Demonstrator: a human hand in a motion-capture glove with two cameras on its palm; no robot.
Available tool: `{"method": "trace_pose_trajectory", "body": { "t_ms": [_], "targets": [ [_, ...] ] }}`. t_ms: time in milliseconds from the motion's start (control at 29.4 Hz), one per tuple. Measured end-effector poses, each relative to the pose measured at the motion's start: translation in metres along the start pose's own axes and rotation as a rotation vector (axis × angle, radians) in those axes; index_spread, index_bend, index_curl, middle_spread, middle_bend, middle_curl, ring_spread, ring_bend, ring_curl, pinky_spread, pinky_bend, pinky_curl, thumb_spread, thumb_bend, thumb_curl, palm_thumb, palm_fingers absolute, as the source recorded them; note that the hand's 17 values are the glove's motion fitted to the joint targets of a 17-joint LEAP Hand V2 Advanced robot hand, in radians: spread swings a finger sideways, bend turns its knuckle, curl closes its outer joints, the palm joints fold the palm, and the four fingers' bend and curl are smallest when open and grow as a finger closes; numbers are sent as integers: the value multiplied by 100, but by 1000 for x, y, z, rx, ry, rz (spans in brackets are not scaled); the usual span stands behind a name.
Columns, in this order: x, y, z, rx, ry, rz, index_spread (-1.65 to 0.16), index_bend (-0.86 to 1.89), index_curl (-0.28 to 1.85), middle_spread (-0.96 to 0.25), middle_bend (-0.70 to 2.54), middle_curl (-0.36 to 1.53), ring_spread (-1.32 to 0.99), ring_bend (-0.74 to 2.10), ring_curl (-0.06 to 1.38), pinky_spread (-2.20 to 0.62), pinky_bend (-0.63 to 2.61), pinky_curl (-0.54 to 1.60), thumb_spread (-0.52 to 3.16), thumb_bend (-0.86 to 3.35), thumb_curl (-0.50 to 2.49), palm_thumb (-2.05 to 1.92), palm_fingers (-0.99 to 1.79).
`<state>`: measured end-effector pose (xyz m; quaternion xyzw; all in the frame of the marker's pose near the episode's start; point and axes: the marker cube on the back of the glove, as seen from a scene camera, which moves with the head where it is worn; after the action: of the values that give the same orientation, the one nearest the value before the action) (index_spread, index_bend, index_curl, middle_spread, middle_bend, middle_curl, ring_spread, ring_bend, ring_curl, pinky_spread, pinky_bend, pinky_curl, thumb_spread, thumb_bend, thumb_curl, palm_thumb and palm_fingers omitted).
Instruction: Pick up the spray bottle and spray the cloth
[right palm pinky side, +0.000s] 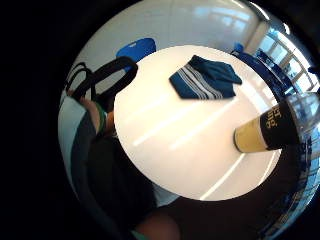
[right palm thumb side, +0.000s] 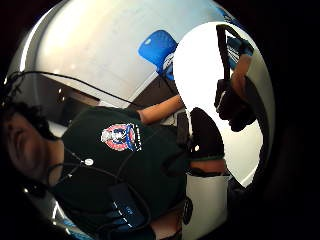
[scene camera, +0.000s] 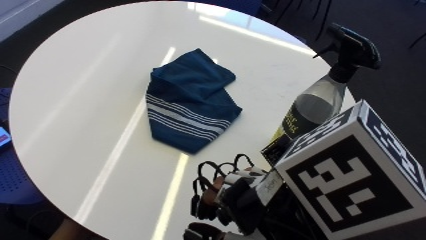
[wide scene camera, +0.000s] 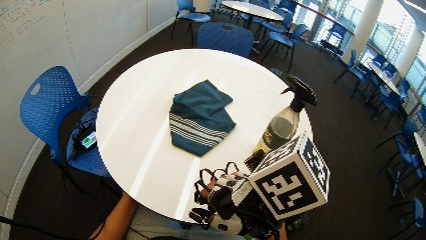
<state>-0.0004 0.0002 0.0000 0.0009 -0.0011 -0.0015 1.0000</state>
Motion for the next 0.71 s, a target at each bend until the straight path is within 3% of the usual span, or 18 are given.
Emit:
{"method": "trace_pose_trajectory", "body": {
  "t_ms": [306,713],
  "targets": [
    [0,-1,3,5,-12,4,-21,31,25,-13,61,26,-18,63,29,-23,51,25,74,32,22,61,138],
    [0,-4,9,-2,-22,10,-25,29,34,-15,62,35,-20,64,36,-26,51,33,94,22,30,66,133]
  ]
}}
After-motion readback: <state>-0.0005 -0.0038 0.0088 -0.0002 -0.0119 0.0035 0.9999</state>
